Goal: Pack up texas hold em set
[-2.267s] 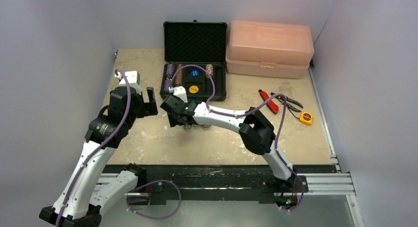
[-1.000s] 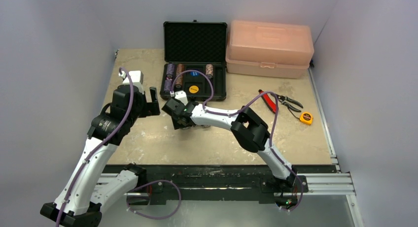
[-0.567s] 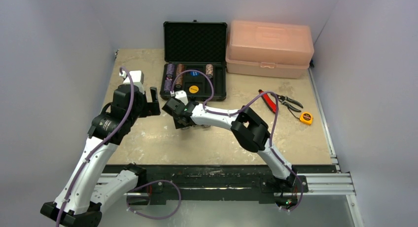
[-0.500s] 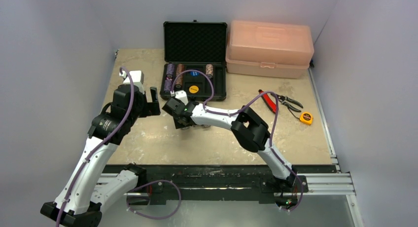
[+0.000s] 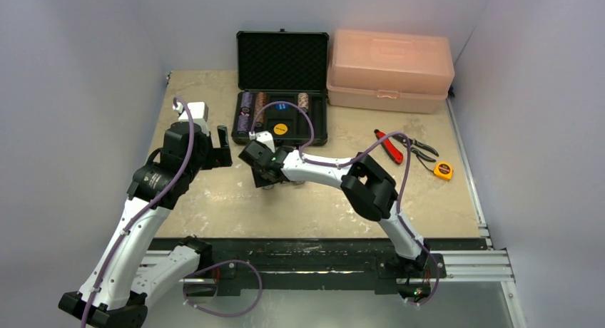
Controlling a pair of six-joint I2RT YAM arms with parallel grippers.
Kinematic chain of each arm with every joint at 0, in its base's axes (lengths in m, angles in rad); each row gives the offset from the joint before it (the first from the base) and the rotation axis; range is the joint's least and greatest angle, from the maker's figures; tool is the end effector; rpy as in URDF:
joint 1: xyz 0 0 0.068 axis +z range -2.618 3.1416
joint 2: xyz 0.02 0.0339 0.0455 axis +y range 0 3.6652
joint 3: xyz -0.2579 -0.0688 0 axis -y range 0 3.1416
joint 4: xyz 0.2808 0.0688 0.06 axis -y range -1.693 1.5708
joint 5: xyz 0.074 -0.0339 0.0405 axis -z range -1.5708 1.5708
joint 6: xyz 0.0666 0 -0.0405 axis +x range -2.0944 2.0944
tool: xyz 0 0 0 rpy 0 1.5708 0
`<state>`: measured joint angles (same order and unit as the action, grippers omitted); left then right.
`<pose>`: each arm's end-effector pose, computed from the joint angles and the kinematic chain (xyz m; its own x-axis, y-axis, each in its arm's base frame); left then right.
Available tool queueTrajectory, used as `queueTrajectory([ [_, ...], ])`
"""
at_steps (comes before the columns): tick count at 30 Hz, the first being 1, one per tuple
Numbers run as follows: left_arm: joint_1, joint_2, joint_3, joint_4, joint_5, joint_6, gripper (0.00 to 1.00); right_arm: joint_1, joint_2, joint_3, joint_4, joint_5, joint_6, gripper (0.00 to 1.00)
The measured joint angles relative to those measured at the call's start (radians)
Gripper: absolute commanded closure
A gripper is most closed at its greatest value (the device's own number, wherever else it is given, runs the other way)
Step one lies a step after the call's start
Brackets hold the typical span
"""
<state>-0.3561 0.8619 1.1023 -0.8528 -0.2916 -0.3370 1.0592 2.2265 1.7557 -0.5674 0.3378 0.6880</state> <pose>0.2160 -0.0599 0.3552 -0.5460 -0.1348 -0.8269 -0.0711 0.9909 -0.1146 0.2759 0.4463 0.1261 -0.7959 -0.1938 -0.5736 -0.3041 0.9472 0.1019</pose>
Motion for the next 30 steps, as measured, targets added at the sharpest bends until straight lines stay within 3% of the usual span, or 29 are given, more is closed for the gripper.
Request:
queueTrajectory([
  [22,0.0,0.003,0.0,0.0,-0.001,0.0,0.07,-0.009,-0.195,-0.03,0.036,-0.014,-0.027,1.0],
  [30,0.0,0.003,0.0,0.0,-0.001,0.008,0.05,-0.089,-0.206,-0.03,0.029,-0.014,-0.061,1.0],
])
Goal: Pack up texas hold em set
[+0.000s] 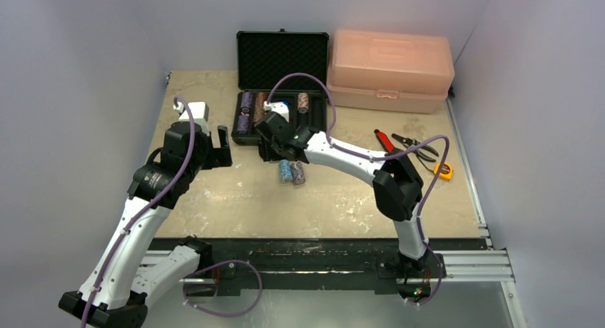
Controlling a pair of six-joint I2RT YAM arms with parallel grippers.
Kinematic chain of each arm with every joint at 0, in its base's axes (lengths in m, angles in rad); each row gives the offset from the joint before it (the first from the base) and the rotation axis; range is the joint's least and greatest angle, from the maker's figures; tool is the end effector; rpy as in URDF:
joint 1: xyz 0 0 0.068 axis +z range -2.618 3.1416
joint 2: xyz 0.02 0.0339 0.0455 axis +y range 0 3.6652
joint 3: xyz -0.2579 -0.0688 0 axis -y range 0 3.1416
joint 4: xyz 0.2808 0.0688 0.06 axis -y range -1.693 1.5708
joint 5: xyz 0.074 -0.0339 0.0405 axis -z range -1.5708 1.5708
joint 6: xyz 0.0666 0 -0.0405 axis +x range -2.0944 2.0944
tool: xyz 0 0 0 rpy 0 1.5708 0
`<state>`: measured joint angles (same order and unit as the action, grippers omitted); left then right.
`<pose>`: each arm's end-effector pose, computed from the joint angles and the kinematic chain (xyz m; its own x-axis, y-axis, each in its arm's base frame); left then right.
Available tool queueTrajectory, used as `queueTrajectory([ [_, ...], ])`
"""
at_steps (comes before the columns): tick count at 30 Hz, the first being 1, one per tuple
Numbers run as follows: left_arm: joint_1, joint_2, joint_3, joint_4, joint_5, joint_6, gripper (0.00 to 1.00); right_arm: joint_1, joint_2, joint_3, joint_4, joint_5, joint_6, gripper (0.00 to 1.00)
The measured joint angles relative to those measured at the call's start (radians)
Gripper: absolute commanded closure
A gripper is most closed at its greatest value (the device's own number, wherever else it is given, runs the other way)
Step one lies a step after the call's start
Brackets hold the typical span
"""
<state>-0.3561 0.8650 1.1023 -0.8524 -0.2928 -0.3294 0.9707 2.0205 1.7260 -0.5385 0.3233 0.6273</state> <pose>0.2167 -0.0601 0.3546 -0.5483 -0.1265 -0.8267 -0.0682 0.9920 -0.1066 0.3057 0.4093 0.2202 -0.7268 -0.0766 -0.6826 -0.2906 0.9347 0.2045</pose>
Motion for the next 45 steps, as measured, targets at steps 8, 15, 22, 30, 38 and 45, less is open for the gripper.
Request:
queueTrajectory([
  [8,0.0,0.0,0.0,0.006,0.0,0.01,0.01,-0.15,-0.003,0.029,-0.029,-0.001,-0.066,1.0],
  [15,0.0,-0.001,0.0,0.011,0.0,0.02,0.0,-0.273,0.018,0.201,-0.089,0.0,-0.138,1.0],
  [22,0.0,-0.002,0.0,0.021,0.001,0.027,0.0,-0.344,0.082,0.341,-0.104,0.0,-0.206,1.0],
  [30,0.0,-0.002,0.0,0.021,0.015,0.027,0.01,-0.391,0.217,0.469,-0.158,-0.004,-0.256,1.0],
  [38,0.0,-0.001,0.0,0.021,0.025,0.027,0.01,-0.441,0.245,0.475,-0.188,-0.009,-0.283,1.0],
  [45,0.0,-0.001,0.0,0.021,0.027,0.027,0.02,-0.475,0.245,0.475,-0.19,-0.023,-0.289,1.0],
])
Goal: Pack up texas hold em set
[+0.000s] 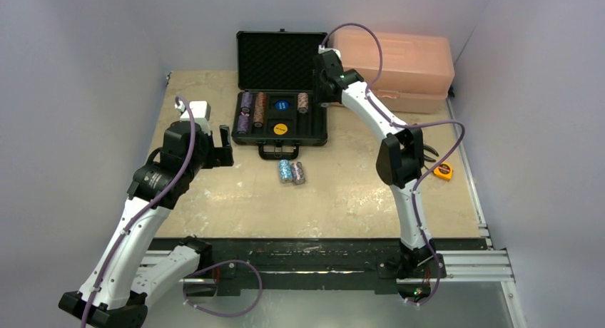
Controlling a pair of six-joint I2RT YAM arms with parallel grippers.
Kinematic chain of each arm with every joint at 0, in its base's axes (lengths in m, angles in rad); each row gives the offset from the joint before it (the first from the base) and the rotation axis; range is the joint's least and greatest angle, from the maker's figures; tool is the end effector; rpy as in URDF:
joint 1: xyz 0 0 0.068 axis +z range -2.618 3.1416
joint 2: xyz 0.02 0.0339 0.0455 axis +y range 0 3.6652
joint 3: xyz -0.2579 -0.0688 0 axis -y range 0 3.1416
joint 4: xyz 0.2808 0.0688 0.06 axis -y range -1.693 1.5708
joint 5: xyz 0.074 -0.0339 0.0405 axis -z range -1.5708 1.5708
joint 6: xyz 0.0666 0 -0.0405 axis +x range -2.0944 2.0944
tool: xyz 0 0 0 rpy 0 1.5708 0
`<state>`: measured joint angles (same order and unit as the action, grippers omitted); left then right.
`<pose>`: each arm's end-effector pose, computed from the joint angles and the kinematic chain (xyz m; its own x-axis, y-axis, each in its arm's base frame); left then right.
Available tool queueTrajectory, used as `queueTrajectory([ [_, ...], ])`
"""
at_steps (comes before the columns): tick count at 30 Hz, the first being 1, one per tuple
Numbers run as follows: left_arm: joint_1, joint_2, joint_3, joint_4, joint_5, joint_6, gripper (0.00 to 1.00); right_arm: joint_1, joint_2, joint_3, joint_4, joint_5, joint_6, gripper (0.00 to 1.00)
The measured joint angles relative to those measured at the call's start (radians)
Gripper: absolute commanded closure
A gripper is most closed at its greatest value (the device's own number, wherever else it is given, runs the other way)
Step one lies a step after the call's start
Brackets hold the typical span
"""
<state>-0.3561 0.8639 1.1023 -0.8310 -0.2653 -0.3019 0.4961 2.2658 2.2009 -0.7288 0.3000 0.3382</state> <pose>0.2178 -0.0624 0.3570 -0.5392 -0.1056 -0.8355 -0.0291 0.9939 -0.1068 0.5069 0.2520 0.2551 -0.6819 -0.0087 -0.7314 -0.0490 0.9982 0.0339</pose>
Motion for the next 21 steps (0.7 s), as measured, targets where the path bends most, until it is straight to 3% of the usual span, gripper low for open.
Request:
queueTrajectory([
  [21,0.0,0.0,0.0,0.0,0.0,0.007,0.03,-0.015,0.125,0.01,0.012,-0.082,0.014,1.0],
])
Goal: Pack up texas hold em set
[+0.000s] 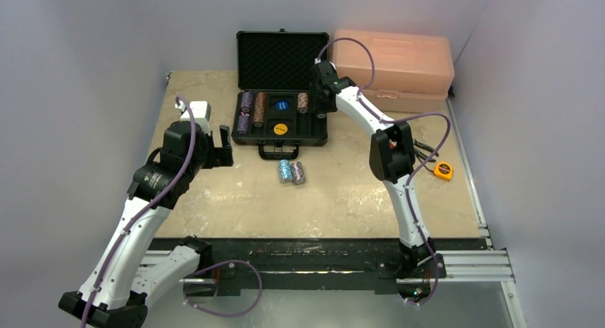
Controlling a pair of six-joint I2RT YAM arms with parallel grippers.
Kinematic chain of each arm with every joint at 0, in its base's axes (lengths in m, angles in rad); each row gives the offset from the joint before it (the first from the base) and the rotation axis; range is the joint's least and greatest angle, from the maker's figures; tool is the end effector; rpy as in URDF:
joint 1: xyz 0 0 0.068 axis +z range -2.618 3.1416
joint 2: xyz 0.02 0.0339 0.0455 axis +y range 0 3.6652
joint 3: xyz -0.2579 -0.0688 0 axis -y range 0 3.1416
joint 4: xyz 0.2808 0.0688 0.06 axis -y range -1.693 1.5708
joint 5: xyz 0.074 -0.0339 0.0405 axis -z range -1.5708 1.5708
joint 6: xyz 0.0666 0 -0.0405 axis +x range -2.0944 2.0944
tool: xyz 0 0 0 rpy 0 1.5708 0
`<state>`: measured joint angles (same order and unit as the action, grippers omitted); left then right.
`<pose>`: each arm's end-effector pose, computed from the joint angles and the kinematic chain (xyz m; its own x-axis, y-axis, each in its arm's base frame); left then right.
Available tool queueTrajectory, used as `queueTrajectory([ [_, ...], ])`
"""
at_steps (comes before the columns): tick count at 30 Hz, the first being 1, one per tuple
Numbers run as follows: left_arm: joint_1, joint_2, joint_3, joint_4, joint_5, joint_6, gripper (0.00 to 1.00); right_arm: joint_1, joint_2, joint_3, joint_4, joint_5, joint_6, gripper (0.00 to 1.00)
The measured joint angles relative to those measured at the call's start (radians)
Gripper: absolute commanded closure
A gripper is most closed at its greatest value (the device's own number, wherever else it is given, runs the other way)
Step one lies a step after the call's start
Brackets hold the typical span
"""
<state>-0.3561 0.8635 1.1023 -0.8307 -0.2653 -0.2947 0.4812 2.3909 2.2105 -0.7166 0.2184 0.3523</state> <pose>0.2177 -0.0624 0.3571 -0.5389 -0.0986 -0.8366 -0.0251 0.9946 -0.1011 0.5229 0.2567 0.1894 -0.7647 -0.0193 -0.6441 -0.0726 0.9958 0.0564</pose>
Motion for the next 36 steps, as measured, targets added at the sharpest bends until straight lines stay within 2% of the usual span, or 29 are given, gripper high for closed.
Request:
queueTrajectory([
  [13,0.0,-0.002,0.0,0.0,0.0,0.0,0.03,0.0,0.024,0.024,0.058,-0.002,0.05,0.99],
  [20,0.0,-0.004,0.0,0.0,0.0,0.001,0.03,-0.004,0.041,0.031,0.069,-0.001,0.067,0.82],
  [30,0.0,-0.006,0.0,0.0,0.0,0.001,0.03,-0.004,0.041,0.025,0.085,-0.003,0.08,0.46],
  [36,0.0,-0.006,0.0,0.0,0.0,0.001,0.03,-0.004,0.037,0.012,0.103,-0.003,0.082,0.38],
])
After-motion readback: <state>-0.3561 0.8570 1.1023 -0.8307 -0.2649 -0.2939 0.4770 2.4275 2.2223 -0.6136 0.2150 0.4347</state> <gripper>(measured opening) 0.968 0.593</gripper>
